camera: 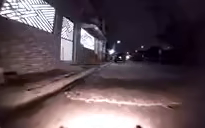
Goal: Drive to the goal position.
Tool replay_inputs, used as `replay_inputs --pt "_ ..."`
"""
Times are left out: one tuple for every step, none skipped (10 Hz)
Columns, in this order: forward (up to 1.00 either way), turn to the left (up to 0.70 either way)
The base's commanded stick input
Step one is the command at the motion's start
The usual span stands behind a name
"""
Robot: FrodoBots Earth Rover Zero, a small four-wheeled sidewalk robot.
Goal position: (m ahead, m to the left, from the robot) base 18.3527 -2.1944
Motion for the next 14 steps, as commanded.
replay_inputs --pt "0.70 -0.14" --pt "0.70 -0.22" --pt "0.70 -0.33" --pt "0.70 -0.30" --pt "0.70 -0.21" --pt "0.70 -0.05" --pt "0.70 0.00" --pt "0.70 0.00" --pt "0.70 0.00" --pt "0.70 0.00" --pt "0.70 0.00" --pt "0.70 0.00" --pt "0.70 -0.18" --pt "0.70 -0.31"
